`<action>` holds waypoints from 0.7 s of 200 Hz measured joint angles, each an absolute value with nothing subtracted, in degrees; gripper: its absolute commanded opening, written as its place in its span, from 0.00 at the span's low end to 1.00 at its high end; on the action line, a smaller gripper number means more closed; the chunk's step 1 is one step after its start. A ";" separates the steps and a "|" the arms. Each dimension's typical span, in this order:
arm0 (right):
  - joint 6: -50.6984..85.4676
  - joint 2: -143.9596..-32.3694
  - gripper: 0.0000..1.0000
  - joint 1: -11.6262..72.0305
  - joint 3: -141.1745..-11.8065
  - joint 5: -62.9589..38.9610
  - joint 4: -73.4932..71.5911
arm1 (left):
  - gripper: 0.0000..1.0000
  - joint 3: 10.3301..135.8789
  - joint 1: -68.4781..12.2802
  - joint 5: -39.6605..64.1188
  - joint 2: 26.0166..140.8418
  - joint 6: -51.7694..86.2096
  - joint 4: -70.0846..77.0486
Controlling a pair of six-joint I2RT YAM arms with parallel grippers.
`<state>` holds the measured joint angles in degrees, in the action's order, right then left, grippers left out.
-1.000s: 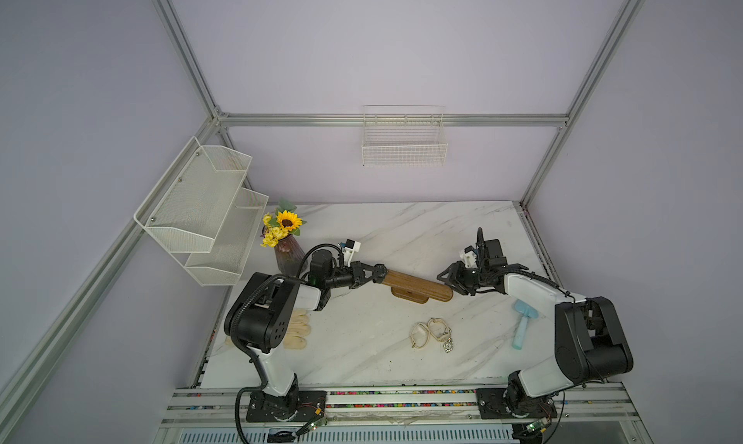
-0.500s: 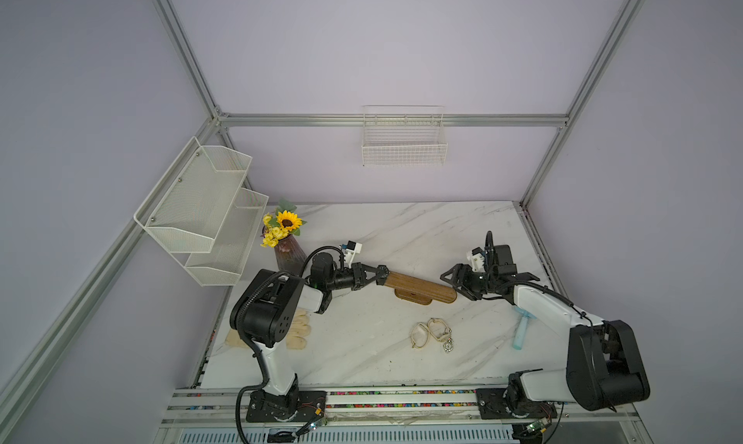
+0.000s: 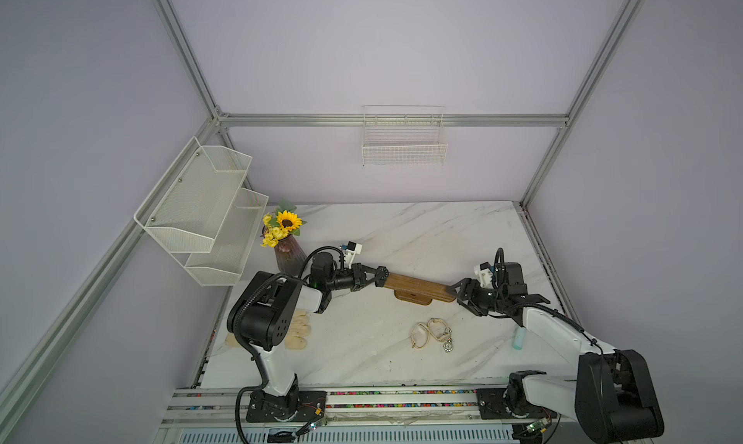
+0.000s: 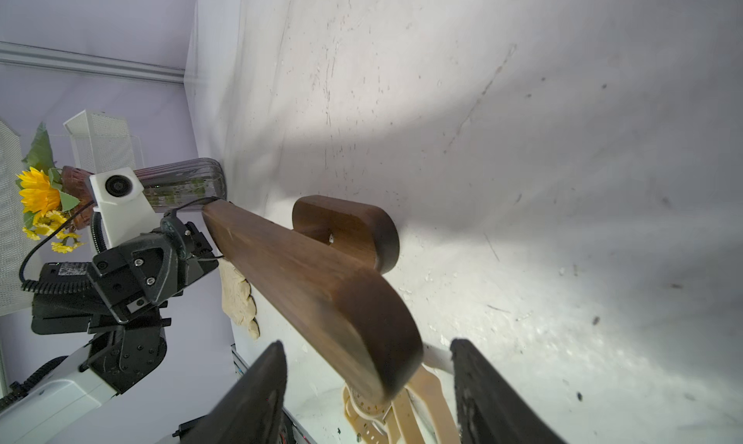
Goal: Place watch on stand
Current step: Adjust the stand at the center of the board.
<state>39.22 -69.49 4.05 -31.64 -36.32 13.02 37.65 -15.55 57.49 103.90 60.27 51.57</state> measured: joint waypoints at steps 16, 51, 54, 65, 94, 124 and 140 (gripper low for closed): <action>39.64 -70.65 0.56 4.05 -31.57 -37.26 11.25 | 0.00 37.65 -15.55 57.52 103.92 60.27 51.57; 40.51 -74.43 0.41 4.05 -31.14 -39.44 6.39 | 0.00 37.65 -15.55 57.54 103.98 60.29 51.66; 40.51 -74.72 0.40 4.05 -31.11 -39.79 6.11 | 0.00 37.65 -15.55 57.56 104.03 60.29 51.72; 40.29 -75.61 0.35 3.95 -31.18 -41.04 4.54 | 0.00 37.65 -15.55 57.58 104.20 60.31 51.79; 39.75 -77.03 0.28 3.79 -32.53 -44.73 1.08 | 0.00 37.65 -15.11 56.82 105.67 60.53 52.36; 38.79 -80.66 0.22 3.77 -35.14 -45.78 -0.08 | 0.00 37.65 -15.05 56.97 107.92 61.63 55.35; 38.44 -82.76 0.20 3.79 -36.58 -46.41 -0.67 | 0.00 37.65 -15.03 57.80 108.81 62.52 57.41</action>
